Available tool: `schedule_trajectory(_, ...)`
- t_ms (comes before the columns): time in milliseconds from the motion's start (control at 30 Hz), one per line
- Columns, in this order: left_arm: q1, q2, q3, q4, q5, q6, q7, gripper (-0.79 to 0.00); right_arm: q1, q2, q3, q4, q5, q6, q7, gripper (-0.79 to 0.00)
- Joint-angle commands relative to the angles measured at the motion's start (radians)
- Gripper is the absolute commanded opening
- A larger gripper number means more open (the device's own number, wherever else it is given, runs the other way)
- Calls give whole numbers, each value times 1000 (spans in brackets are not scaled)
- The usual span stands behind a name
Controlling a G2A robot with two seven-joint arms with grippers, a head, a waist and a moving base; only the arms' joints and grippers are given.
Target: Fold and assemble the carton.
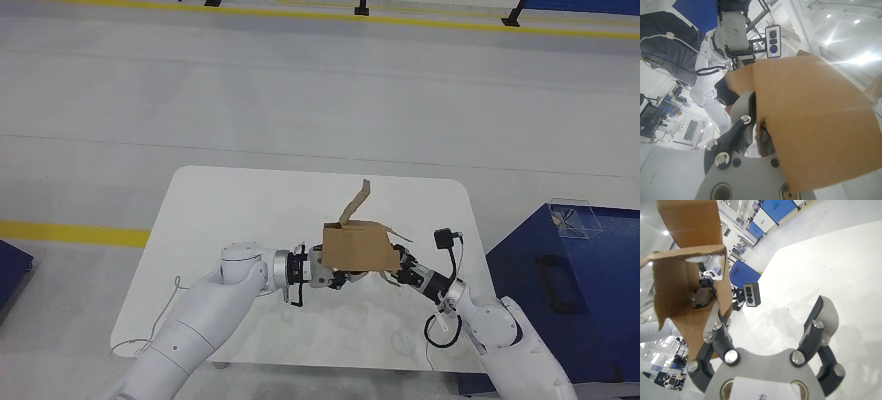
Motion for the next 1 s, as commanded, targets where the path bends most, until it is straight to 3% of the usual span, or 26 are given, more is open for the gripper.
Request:
schedule_trajectory(0,2,-1,-4,1,-7,5,7,-785,4,-3,-12,5,-6,-2,-4,0)
schedule_trajectory(433,7,-6,-13,18,1,5,27,-785,-13,2,68,-7,53,-18,-48,0)
schedule_trajectory(967,24,-7,-12,17,61,-33,31,-785,-74,8,120,-109,97,-9,-13,0)
